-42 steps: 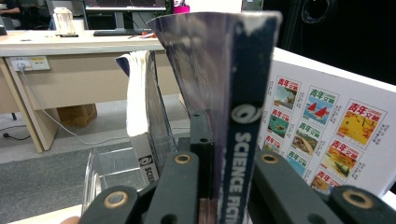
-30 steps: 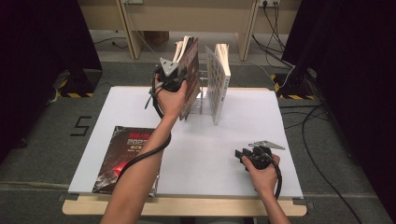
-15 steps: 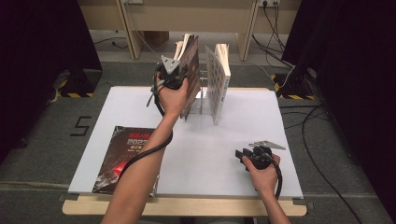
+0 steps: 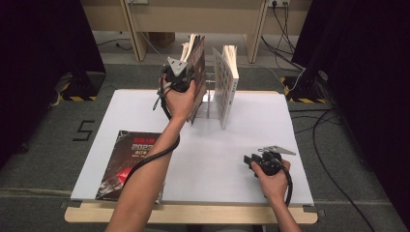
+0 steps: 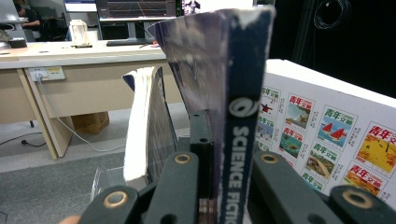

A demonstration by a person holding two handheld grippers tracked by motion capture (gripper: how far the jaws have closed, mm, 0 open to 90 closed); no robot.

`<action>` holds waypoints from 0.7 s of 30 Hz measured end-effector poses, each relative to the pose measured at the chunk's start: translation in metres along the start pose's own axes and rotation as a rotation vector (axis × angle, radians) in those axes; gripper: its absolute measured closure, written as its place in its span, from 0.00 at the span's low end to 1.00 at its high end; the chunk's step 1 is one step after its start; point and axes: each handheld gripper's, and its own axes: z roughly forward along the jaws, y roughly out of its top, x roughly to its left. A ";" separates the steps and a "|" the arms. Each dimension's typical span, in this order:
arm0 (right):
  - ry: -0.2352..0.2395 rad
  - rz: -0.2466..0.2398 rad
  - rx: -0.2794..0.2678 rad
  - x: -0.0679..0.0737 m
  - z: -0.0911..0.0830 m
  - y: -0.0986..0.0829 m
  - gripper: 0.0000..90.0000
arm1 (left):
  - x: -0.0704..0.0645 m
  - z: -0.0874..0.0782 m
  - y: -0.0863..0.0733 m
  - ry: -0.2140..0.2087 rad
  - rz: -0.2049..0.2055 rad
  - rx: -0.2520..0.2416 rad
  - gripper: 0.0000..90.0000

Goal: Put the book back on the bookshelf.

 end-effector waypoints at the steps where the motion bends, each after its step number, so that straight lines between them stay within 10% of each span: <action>1: 0.001 0.003 0.000 0.001 0.000 0.000 0.65 | 0.000 0.001 -0.001 0.001 -0.002 0.004 0.93; 21: -0.001 0.001 -0.004 -0.002 -0.001 0.000 0.65 | -0.008 0.018 -0.011 0.029 0.011 0.013 0.93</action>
